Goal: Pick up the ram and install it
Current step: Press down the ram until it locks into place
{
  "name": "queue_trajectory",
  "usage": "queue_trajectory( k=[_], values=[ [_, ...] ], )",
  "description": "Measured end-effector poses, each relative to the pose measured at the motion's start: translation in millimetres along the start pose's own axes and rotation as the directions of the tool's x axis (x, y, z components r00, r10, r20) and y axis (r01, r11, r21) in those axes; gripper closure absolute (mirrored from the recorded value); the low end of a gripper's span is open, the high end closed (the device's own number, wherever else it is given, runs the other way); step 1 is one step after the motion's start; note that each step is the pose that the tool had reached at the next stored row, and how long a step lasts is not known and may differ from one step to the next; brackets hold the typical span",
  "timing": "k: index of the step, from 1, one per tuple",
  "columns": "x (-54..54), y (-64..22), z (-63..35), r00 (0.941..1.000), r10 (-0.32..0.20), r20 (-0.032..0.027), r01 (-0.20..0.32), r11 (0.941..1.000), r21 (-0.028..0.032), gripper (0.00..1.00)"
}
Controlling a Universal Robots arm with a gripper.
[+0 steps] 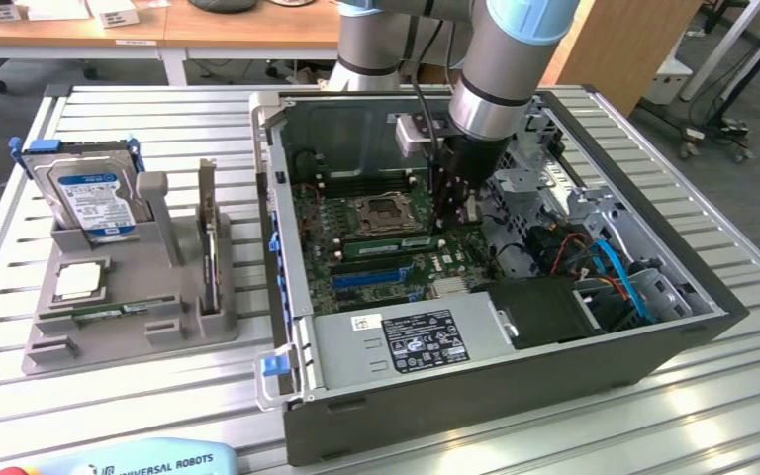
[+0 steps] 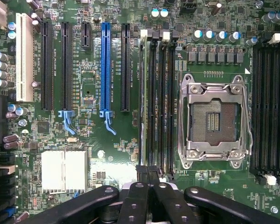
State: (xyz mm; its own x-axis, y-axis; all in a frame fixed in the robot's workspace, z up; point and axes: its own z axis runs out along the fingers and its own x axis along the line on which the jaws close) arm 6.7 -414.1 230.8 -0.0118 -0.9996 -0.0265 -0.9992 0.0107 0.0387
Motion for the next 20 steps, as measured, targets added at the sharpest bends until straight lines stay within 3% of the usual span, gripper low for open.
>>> queue_trajectory(
  k=[20],
  values=[
    [0.1, -0.2, 4.9, 1.0, 0.0, 0.0024, 0.0, 1.0, 0.0001, 0.9]
  ],
)
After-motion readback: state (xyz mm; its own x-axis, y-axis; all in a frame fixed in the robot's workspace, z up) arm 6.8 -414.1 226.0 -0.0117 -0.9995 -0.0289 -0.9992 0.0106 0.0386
